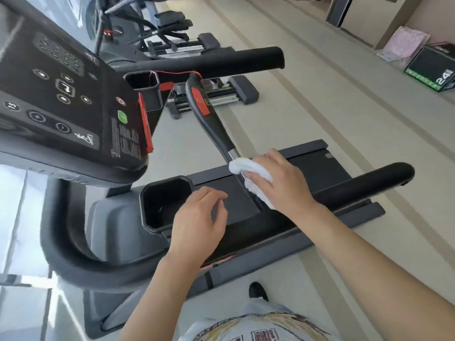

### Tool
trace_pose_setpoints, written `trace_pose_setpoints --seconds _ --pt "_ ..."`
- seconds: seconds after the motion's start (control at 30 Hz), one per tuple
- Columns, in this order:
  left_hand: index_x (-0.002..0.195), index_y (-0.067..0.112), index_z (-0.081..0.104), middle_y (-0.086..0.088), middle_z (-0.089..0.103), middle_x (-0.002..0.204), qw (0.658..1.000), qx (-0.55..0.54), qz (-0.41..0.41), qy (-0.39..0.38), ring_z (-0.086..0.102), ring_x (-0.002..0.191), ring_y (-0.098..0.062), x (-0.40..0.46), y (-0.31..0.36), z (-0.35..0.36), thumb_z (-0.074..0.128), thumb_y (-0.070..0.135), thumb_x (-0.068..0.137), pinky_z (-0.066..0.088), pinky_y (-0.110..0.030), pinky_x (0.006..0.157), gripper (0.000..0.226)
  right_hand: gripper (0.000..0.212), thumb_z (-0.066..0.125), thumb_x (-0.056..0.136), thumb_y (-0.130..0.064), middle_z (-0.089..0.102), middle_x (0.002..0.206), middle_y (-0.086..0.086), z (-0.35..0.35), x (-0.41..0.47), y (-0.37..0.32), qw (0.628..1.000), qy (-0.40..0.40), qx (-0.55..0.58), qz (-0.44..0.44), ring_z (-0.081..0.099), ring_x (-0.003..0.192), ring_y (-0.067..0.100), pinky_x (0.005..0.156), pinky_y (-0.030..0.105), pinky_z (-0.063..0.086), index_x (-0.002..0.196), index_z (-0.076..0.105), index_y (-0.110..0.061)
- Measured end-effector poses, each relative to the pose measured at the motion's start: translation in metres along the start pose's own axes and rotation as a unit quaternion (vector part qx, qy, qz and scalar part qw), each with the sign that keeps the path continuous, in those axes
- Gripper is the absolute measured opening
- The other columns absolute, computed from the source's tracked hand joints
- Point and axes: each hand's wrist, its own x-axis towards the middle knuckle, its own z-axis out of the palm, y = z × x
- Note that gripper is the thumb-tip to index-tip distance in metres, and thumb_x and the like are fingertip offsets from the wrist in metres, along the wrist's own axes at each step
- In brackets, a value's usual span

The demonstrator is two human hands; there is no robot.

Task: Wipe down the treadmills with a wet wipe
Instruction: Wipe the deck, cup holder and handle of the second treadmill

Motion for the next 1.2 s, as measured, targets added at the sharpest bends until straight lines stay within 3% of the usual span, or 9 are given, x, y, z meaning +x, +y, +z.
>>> trace_pose_setpoints --seconds 0.23,0.33,0.4,0.53,0.73,0.83,0.9,1.07,1.2 --pt "0.115 0.024 0.074 0.015 0.067 0.102 0.992 0.068 -0.099 0.043 0.060 0.080 -0.006 0.036 0.015 0.037 0.063 0.017 0.099 0.050 -0.025 0.066 0.021 0.036 0.082 0.086 -0.015 0.045 0.102 0.003 0.031 0.046 0.024 0.978 -0.120 -0.011 -0.168 0.050 0.086 0.021 0.050 0.035 0.049 0.118 0.066 -0.020" --pt "0.113 0.021 0.075 0.019 0.062 0.097 0.985 0.072 -0.138 0.071 0.053 0.072 -0.001 0.039 0.012 0.040 0.064 0.014 0.099 0.048 -0.025 0.066 0.019 0.019 0.071 0.095 -0.033 0.046 0.097 0.003 0.040 0.073 0.028 0.972 -0.097 0.027 -0.210 0.048 0.076 0.018 0.047 0.032 0.046 0.108 0.068 -0.020" --pt "0.112 0.020 0.075 0.018 0.063 0.098 0.984 0.085 -0.139 0.074 0.053 0.072 -0.002 0.039 0.011 0.041 0.064 0.014 0.099 0.050 -0.025 0.069 0.017 0.029 0.059 0.096 -0.044 0.048 0.093 0.003 0.047 0.102 0.025 0.970 -0.080 0.045 -0.227 0.044 0.070 0.015 0.047 0.031 0.045 0.103 0.070 -0.018" --pt "0.112 0.018 0.076 0.014 0.066 0.099 0.982 0.109 -0.141 0.069 0.059 0.078 -0.005 0.039 0.014 0.042 0.064 0.014 0.099 0.056 -0.029 0.072 0.018 0.024 0.064 0.097 -0.041 0.047 0.090 0.000 0.066 0.175 0.006 0.971 -0.041 0.049 -0.232 0.053 0.068 0.024 0.056 0.029 0.038 0.100 0.073 -0.019" --pt "0.108 0.021 0.076 0.017 0.066 0.096 0.978 0.119 -0.161 0.066 0.058 0.073 -0.005 0.039 0.017 0.041 0.064 0.014 0.099 0.056 -0.029 0.067 0.016 0.043 0.035 0.089 -0.057 0.054 0.089 -0.008 0.095 0.234 -0.018 0.966 -0.085 0.016 -0.244 0.056 0.080 0.017 0.067 0.032 0.051 0.099 0.074 -0.044" --pt "0.108 0.022 0.076 0.018 0.066 0.096 0.975 0.106 -0.178 0.084 0.057 0.072 -0.002 0.041 0.020 0.041 0.066 0.015 0.099 0.051 -0.020 0.069 0.015 0.020 0.060 0.090 -0.046 0.052 0.084 -0.010 0.078 0.197 -0.001 0.964 -0.053 0.054 -0.254 0.048 0.067 0.017 0.056 0.028 0.038 0.090 0.074 -0.031" --pt "0.107 0.024 0.075 0.016 0.066 0.094 0.974 0.085 -0.182 0.103 0.057 0.071 -0.002 0.043 0.022 0.044 0.066 0.016 0.099 0.049 -0.019 0.068 0.014 0.018 0.072 0.085 -0.038 0.050 0.083 -0.004 0.064 0.157 0.020 0.957 -0.046 0.089 -0.272 0.046 0.064 0.019 0.052 0.028 0.036 0.088 0.071 -0.020" --pt "0.088 0.023 0.068 0.008 0.058 0.082 0.979 0.085 -0.164 0.083 0.053 0.065 -0.016 0.049 0.022 0.048 0.056 0.028 0.099 0.050 -0.037 0.059 0.017 0.014 0.076 0.085 -0.029 0.052 0.079 -0.003 0.057 0.083 0.066 0.930 -0.070 0.157 -0.326 0.051 0.065 0.014 0.048 0.029 0.043 0.081 0.070 -0.016" --pt "0.095 0.029 0.073 0.016 0.063 0.088 0.979 0.089 -0.161 0.089 0.060 0.070 -0.010 0.051 0.023 0.047 0.062 0.032 0.097 0.053 -0.030 0.062 0.012 0.020 0.075 0.089 -0.030 0.054 0.078 0.001 0.073 0.124 0.057 0.925 -0.033 0.171 -0.338 0.051 0.063 0.016 0.047 0.035 0.046 0.083 0.071 -0.012"
